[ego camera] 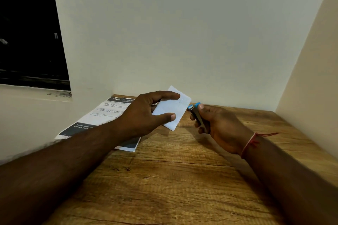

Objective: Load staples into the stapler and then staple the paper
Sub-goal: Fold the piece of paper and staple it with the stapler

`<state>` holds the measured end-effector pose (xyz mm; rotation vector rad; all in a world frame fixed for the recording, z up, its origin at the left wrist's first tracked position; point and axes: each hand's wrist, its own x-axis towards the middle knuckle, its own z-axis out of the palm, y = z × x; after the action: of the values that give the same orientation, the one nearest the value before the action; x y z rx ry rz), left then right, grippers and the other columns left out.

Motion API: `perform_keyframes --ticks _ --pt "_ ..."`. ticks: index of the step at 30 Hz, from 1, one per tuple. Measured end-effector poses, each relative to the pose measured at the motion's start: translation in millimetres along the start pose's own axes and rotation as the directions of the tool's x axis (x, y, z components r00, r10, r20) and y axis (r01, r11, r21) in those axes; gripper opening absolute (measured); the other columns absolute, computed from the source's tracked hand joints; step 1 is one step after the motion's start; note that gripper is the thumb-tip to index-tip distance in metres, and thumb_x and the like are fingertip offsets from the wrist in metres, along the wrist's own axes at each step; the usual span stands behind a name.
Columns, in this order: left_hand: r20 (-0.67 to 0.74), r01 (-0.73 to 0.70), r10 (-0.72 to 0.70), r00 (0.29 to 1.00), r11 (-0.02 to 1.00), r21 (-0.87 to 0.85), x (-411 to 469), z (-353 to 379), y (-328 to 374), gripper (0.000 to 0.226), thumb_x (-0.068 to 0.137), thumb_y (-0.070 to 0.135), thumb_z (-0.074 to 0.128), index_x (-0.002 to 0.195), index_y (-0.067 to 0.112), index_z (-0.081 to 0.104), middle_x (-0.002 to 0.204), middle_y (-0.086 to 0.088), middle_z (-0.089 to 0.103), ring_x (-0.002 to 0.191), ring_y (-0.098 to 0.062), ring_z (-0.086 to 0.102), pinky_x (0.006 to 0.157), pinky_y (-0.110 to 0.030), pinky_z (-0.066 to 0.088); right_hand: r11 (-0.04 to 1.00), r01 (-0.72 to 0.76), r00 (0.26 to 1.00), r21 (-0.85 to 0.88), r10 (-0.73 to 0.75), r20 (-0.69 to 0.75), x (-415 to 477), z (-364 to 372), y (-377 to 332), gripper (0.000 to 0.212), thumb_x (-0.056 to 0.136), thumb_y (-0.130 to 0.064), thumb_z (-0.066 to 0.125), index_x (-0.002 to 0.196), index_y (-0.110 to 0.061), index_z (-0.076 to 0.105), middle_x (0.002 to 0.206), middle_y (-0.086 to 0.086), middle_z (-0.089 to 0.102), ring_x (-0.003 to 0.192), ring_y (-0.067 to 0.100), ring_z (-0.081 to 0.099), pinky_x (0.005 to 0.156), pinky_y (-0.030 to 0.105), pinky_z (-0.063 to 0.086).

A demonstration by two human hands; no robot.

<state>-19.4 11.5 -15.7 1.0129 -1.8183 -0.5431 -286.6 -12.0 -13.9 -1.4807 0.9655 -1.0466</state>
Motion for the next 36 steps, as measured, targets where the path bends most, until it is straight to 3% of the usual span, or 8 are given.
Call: perform_keyframes --ticks 3,8,11,16,18,22,28,36 --pt "-0.004 -0.007 0.007 1.000 1.000 0.024 -0.6 0.0 0.7 0.054 0.093 0.022 0.093 0.137 0.047 0.075 0.143 0.017 0.073 0.121 -0.012 0.076 0.098 -0.043 0.068 1.000 0.016 0.998 -0.016 -0.015 0.056 -0.3 1.9 1.5 0.043 0.098 -0.039 0.069 0.123 -0.005 0.077 0.107 0.010 0.072 0.087 0.019 0.063 0.073 0.033 0.055" --pt "0.002 -0.027 0.027 1.000 0.999 0.033 -1.1 -0.1 0.1 0.054 0.093 0.024 0.093 0.138 0.046 0.074 0.144 0.018 0.073 0.123 -0.011 0.075 0.097 -0.039 0.068 0.999 -0.031 0.983 -0.014 0.033 0.180 -2.1 6.4 6.9 0.044 0.101 -0.033 0.071 0.125 0.004 0.071 0.097 0.015 0.069 0.075 0.019 0.062 0.075 0.036 0.054" --pt "0.020 -0.041 0.040 0.999 0.997 0.063 -0.7 -1.2 0.6 0.054 0.094 0.025 0.092 0.140 0.047 0.073 0.145 0.018 0.071 0.121 -0.010 0.075 0.095 -0.037 0.069 0.999 -0.018 0.978 -0.035 0.025 0.208 -5.2 6.9 6.1 0.038 0.108 -0.026 0.065 0.127 0.006 0.070 0.087 0.001 0.075 0.066 0.008 0.065 0.067 0.027 0.056" --pt "0.036 -0.060 0.057 0.998 0.994 0.096 0.9 -2.3 1.7 0.055 0.095 0.025 0.091 0.142 0.046 0.073 0.147 0.021 0.071 0.122 -0.005 0.074 0.091 -0.022 0.065 0.999 0.020 0.978 -0.033 -0.013 0.211 -3.7 1.3 1.5 0.052 0.094 -0.040 0.075 0.128 -0.001 0.074 0.114 0.016 0.077 0.089 0.021 0.063 0.073 0.035 0.052" --pt "0.044 -0.065 0.060 0.997 0.991 0.116 0.7 -1.9 1.2 0.055 0.094 0.026 0.091 0.142 0.047 0.073 0.142 0.022 0.072 0.116 -0.002 0.076 0.085 -0.016 0.062 0.999 0.040 0.977 -0.037 -0.031 0.211 -2.8 -3.1 2.0 0.053 0.093 -0.042 0.075 0.128 -0.002 0.074 0.119 0.013 0.076 0.092 0.021 0.062 0.073 0.035 0.051" --pt "0.065 -0.067 0.060 0.996 0.991 0.113 0.3 -1.5 2.1 0.054 0.094 0.027 0.091 0.140 0.049 0.073 0.134 0.022 0.076 0.108 -0.001 0.077 0.079 -0.012 0.057 0.996 0.059 0.974 -0.066 -0.043 0.223 0.1 -8.0 4.7 0.054 0.091 -0.041 0.076 0.129 -0.002 0.074 0.118 0.009 0.077 0.090 0.019 0.063 0.073 0.032 0.052" --pt "0.073 -0.081 0.073 0.995 0.990 0.119 -0.4 -0.5 3.0 0.055 0.093 0.027 0.092 0.141 0.049 0.073 0.141 0.024 0.073 0.117 0.003 0.074 0.087 -0.010 0.056 0.995 0.097 0.982 -0.032 -0.091 0.166 0.0 -11.1 2.1 0.050 0.090 -0.034 0.075 0.128 -0.002 0.075 0.111 0.004 0.078 0.087 0.014 0.065 0.074 0.032 0.053" --pt "0.034 -0.111 0.107 0.994 0.982 0.155 -1.0 -0.8 5.3 0.056 0.094 0.029 0.091 0.144 0.047 0.072 0.141 0.023 0.070 0.116 0.004 0.071 0.082 -0.008 0.055 0.996 0.072 0.979 -0.058 -0.060 0.197 -2.0 -11.3 2.4 0.042 0.088 -0.028 0.079 0.127 -0.013 0.080 0.115 0.012 0.078 0.089 0.019 0.066 0.072 0.031 0.056"
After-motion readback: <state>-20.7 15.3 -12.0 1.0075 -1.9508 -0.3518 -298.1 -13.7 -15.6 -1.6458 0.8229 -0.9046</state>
